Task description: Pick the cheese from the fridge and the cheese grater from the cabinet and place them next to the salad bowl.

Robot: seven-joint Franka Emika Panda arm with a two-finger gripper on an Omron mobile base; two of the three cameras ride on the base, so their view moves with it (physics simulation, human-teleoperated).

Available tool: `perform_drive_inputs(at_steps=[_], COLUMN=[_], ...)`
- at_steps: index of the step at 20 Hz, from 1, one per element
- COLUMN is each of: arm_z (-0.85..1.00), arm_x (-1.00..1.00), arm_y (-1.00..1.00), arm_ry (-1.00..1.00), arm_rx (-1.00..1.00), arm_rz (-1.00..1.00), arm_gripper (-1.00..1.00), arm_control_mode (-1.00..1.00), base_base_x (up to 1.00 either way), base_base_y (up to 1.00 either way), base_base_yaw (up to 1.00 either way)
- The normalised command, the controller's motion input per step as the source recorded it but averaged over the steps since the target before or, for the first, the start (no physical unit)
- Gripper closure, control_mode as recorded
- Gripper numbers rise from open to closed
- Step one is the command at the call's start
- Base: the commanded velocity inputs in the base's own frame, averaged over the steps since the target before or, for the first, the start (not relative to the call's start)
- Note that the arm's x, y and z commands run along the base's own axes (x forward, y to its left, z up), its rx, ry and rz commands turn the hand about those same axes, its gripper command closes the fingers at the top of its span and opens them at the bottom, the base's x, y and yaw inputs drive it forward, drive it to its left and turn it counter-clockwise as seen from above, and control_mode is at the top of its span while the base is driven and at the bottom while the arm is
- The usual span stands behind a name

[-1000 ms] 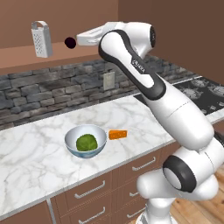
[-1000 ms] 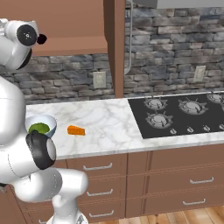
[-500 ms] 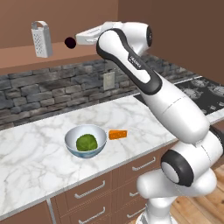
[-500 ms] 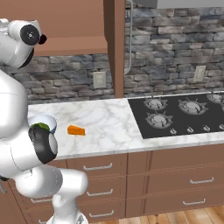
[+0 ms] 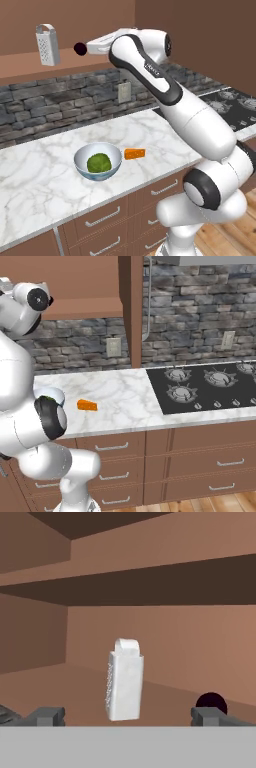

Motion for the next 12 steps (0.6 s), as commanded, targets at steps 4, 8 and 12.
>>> perform_drive_inputs(at_steps=[4,8,12], arm_z=[0.00,0.00,0.00], arm_x=[0.22,0.23,0.29], arm_y=[0.00,0.02,0.07], arm_ry=[-0.01,0.00,0.00], arm_rx=[0.00,0.01,0.00], arm_rz=[0.00,0.00,0.00], arm_gripper=[-1.00,-1.00,-1.00], arm_control_mode=[-1.00,-1.00,-1.00], base_base_x=[0.00,0.00,0.00], base_base_y=[0.00,0.00,0.00], base_base_yaw=[0.00,0.00,0.00])
